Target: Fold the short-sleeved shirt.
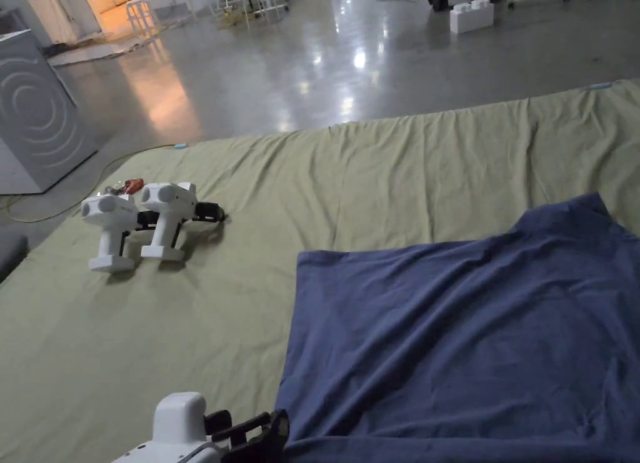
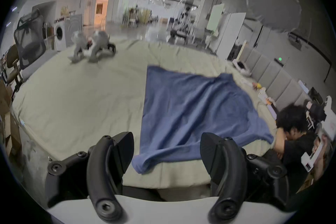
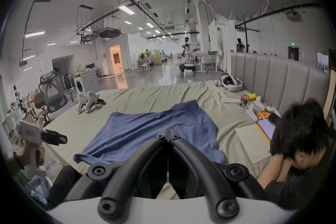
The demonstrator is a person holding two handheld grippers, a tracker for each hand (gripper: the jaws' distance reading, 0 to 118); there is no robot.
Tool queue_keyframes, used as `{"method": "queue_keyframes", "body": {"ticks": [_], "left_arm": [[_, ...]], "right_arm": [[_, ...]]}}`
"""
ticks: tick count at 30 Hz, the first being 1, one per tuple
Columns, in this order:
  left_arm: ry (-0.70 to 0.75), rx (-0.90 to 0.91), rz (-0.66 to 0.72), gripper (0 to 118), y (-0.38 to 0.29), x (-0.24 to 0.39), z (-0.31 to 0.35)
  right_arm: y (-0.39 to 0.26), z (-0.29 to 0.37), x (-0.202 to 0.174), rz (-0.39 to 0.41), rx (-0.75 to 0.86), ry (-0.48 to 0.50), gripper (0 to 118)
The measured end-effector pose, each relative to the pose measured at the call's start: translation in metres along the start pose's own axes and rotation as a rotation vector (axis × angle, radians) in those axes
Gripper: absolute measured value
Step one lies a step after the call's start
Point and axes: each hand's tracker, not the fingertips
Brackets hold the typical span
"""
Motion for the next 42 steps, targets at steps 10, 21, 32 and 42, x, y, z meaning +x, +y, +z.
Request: {"method": "queue_keyframes", "body": {"ticks": [10, 21, 32, 42], "left_arm": [[0.017, -0.237, -0.053, 61, -0.029, -0.011, -0.072], [0.068, -0.362, -0.129, 24, -0.035, 0.0, -0.099], [0.07, -0.426, -0.15, 18, -0.03, 0.011, -0.111], [0.058, -0.422, -0.13, 18, -0.026, 0.012, -0.103]], "right_arm": [[-0.012, -0.007, 0.022, -0.046, -0.097, -0.056, 2], [-0.025, -0.013, 0.042, -0.064, -0.166, -0.101, 2], [-0.065, -0.056, 0.125, -0.078, -0.455, -0.251, 90], [-0.123, -0.106, 0.155, -0.004, -0.628, -0.165, 84]]}}
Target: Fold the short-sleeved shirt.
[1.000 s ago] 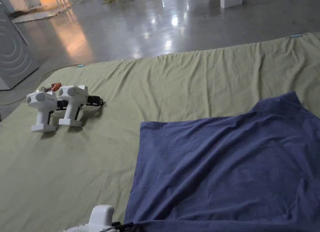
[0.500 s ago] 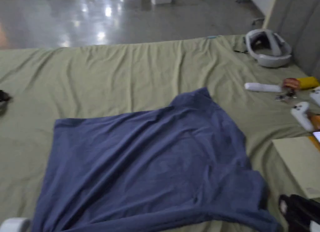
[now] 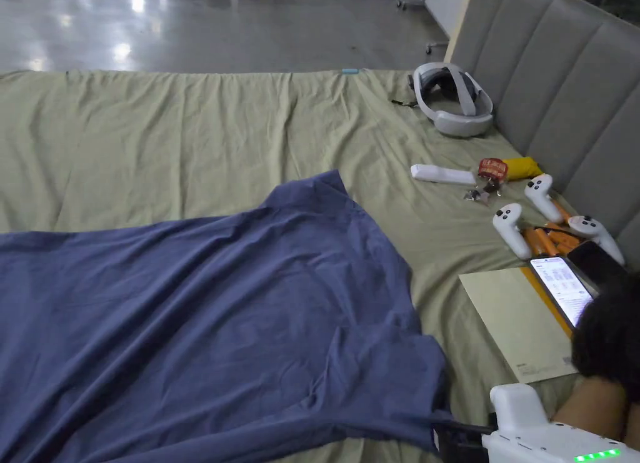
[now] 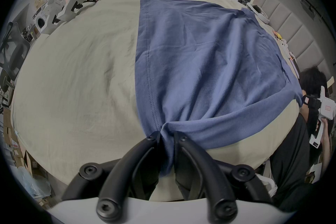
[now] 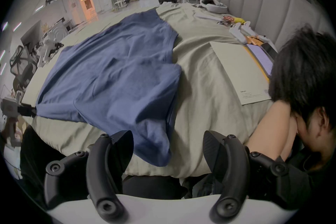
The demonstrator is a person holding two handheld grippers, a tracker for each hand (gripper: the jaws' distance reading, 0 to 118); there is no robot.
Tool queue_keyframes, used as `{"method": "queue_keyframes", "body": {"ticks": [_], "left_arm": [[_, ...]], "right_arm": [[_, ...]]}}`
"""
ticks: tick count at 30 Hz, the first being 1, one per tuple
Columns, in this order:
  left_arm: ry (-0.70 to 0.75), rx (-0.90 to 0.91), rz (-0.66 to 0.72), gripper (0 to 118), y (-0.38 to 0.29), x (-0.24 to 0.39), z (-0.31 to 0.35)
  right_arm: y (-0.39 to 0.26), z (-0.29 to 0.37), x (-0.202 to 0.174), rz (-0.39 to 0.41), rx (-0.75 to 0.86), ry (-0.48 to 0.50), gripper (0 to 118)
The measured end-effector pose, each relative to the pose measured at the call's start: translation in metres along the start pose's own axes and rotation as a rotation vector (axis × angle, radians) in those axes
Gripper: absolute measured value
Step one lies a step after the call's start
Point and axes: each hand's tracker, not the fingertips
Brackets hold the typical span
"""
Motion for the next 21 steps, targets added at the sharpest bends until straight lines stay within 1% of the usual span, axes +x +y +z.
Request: {"method": "queue_keyframes", "body": {"ticks": [2, 3, 5, 6, 7, 8, 9, 11, 12, 13, 14, 15, 16, 17, 19, 21], "left_arm": [[-0.003, 0.0, 0.002, 18, 0.0, 0.0, 0.0], [-0.006, 0.0, 0.005, 18, 0.0, 0.0, 0.0], [-0.01, 0.0, 0.01, 18, 0.0, -0.008, -0.009], [-0.018, 0.0, 0.014, 18, 0.0, -0.008, -0.01], [-0.017, 0.001, 0.014, 18, 0.0, -0.007, -0.01], [-0.015, 0.003, 0.013, 18, -0.003, -0.021, -0.019], [-0.013, 0.005, 0.011, 18, -0.004, -0.023, -0.022], [-0.005, 0.011, 0.002, 18, -0.006, -0.022, -0.021], [-0.002, 0.019, -0.007, 17, -0.006, -0.018, -0.017], [0.0, 0.027, -0.014, 15, -0.01, -0.014, -0.013], [-0.011, 0.095, -0.035, 13, -0.018, -0.008, -0.004], [-0.016, 0.125, -0.042, 12, -0.026, -0.002, 0.004], [-0.004, 0.147, -0.041, 12, -0.017, -0.007, 0.013], [0.007, 0.185, -0.038, 12, -0.015, -0.006, 0.022], [-0.016, 0.245, -0.01, 12, -0.007, -0.006, 0.036], [-0.044, 0.283, 0.025, 12, 0.017, -0.011, 0.048]], "right_arm": [[-0.001, -0.008, -0.005, 0.04, -0.029, 0.015, 78], [-0.002, -0.012, -0.006, 0.064, -0.032, 0.023, 69], [-0.002, -0.018, -0.01, 0.088, -0.037, 0.028, 58], [-0.002, -0.021, -0.015, 0.088, -0.04, 0.022, 45], [-0.001, -0.021, -0.016, 0.086, -0.041, 0.034, 36], [-0.001, -0.019, -0.018, 0.079, -0.035, 0.044, 28], [0.0, -0.018, -0.02, 0.078, -0.023, 0.037, 21], [0.002, -0.014, -0.017, 0.067, -0.013, 0.04, 15], [0.003, -0.011, -0.015, 0.049, -0.003, 0.05, 12], [0.003, -0.005, -0.015, 0.012, 0.016, 0.084, 12], [0.003, 0.0, -0.014, -0.009, 0.044, 0.079, 11], [0.005, 0.006, -0.014, -0.015, 0.06, 0.08, 11], [0.007, 0.011, -0.014, -0.029, 0.091, 0.084, 10], [0.011, 0.018, -0.016, -0.046, 0.124, 0.111, 10], [0.026, 0.027, -0.017, -0.049, 0.187, 0.112, 10], [0.052, 0.028, -0.021, -0.043, 0.215, 0.108, 10]]}}
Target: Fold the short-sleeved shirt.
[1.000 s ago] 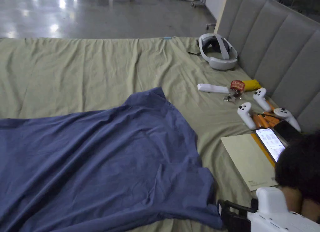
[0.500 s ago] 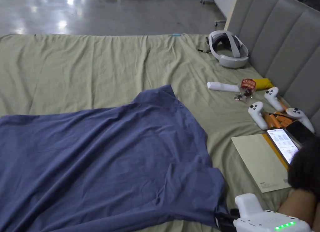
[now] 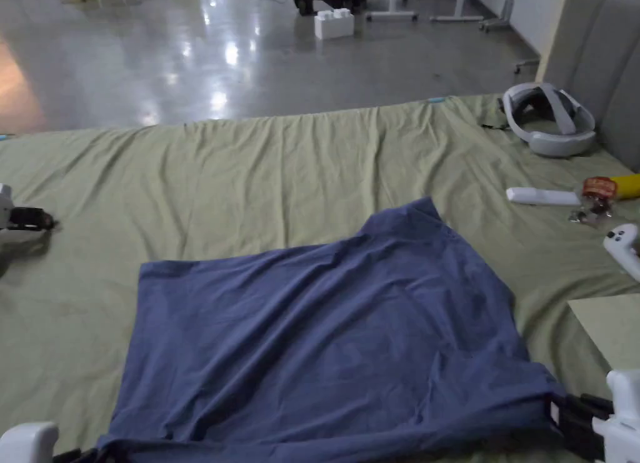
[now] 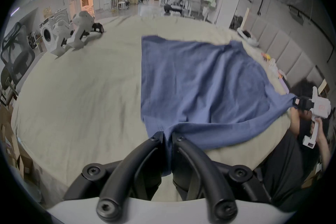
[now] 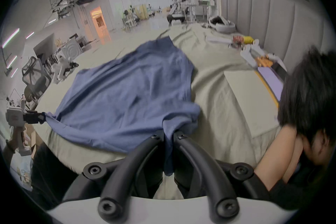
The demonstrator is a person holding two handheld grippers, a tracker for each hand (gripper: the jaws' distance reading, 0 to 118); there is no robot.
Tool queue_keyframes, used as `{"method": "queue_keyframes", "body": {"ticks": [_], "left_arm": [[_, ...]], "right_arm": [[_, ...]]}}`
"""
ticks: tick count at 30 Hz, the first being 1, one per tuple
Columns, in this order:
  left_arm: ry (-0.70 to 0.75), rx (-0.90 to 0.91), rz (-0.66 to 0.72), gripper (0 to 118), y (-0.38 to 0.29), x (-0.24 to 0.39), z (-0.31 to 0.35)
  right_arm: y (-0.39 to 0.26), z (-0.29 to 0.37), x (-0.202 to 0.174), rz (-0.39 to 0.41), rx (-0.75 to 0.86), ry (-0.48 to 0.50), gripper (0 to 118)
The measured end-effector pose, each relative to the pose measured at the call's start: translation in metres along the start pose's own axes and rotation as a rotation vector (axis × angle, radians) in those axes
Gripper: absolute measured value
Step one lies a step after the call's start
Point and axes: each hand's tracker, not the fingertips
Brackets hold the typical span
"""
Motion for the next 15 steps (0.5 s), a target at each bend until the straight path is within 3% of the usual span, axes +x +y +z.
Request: {"method": "queue_keyframes", "body": {"ticks": [6, 11, 15], "left_arm": [[-0.023, 0.064, 0.118, 12, 0.069, -0.019, -0.026], [0.019, 0.01, 0.043, 12, 0.125, -0.021, -0.081], [0.024, -0.064, 0.058, 12, 0.15, -0.026, -0.136]], "right_arm": [[0.069, -0.05, -0.01, 0.044, 0.05, -0.011, 10], [0.126, -0.124, -0.019, 0.086, -0.012, -0.054, 10], [0.15, -0.192, -0.011, 0.086, -0.112, -0.094, 10]]}}
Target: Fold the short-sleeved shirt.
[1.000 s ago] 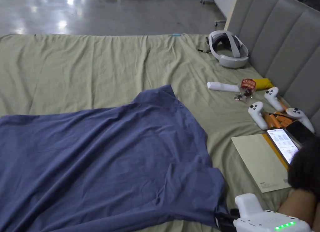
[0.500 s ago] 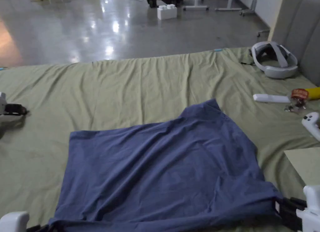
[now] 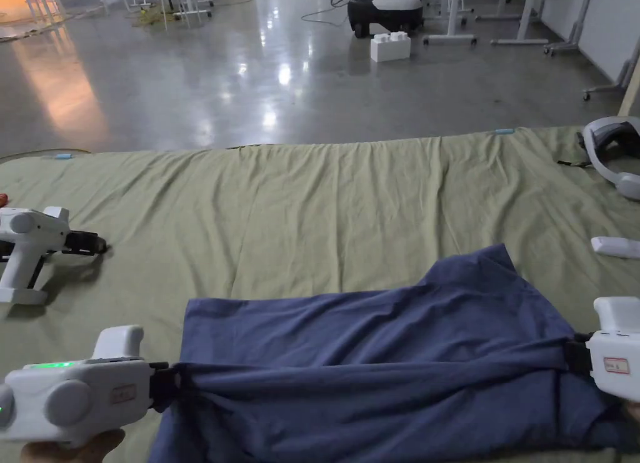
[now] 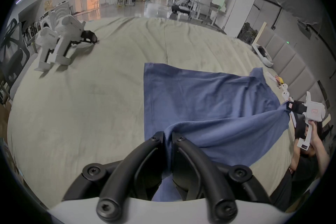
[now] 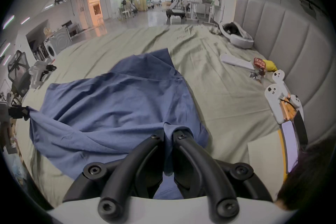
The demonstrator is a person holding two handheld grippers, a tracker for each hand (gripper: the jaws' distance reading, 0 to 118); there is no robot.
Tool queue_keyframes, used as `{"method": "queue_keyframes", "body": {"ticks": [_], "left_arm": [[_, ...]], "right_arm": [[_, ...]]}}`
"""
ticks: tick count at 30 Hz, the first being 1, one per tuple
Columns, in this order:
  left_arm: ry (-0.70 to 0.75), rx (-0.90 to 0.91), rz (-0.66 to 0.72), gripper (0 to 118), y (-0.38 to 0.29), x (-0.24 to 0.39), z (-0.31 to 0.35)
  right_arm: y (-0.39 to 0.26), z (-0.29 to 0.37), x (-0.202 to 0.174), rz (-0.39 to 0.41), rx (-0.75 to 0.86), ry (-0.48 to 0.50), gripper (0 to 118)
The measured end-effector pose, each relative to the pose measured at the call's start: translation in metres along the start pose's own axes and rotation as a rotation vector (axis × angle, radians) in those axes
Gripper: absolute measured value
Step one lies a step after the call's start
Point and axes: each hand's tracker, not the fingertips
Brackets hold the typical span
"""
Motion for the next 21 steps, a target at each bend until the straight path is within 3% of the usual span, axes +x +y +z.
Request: {"method": "queue_keyframes", "body": {"ticks": [3, 8, 9, 11, 12, 13, 16, 21], "left_arm": [[0.019, -0.011, -0.02, 11, 0.009, 0.002, -0.025], [0.034, -0.039, -0.045, 12, 0.013, 0.004, -0.052], [0.033, -0.06, -0.053, 28, 0.013, 0.004, -0.056], [0.034, -0.052, -0.056, 87, 0.01, 0.006, -0.054], [0.043, -0.058, -0.061, 89, 0.009, 0.005, -0.05], [0.038, -0.044, -0.062, 89, 0.008, 0.005, -0.046], [0.089, 0.117, -0.054, 89, 0.007, 0.008, 0.008], [0.086, 0.587, -0.12, 89, -0.018, 0.034, 0.159]], "right_arm": [[0.013, -0.033, 0.002, -0.026, -0.027, -0.002, 10], [0.006, -0.063, -0.009, 0.047, -0.113, -0.02, 10], [0.004, -0.063, -0.01, 0.054, -0.101, -0.023, 15], [-0.001, -0.06, -0.01, 0.043, -0.074, -0.027, 39], [0.001, -0.054, -0.006, 0.03, -0.058, -0.044, 56], [0.003, -0.049, -0.002, 0.015, -0.05, -0.051, 63], [0.002, -0.004, 0.005, -0.056, 0.037, -0.018, 66], [-0.011, 0.112, 0.009, -0.046, 0.329, 0.052, 70]]}}
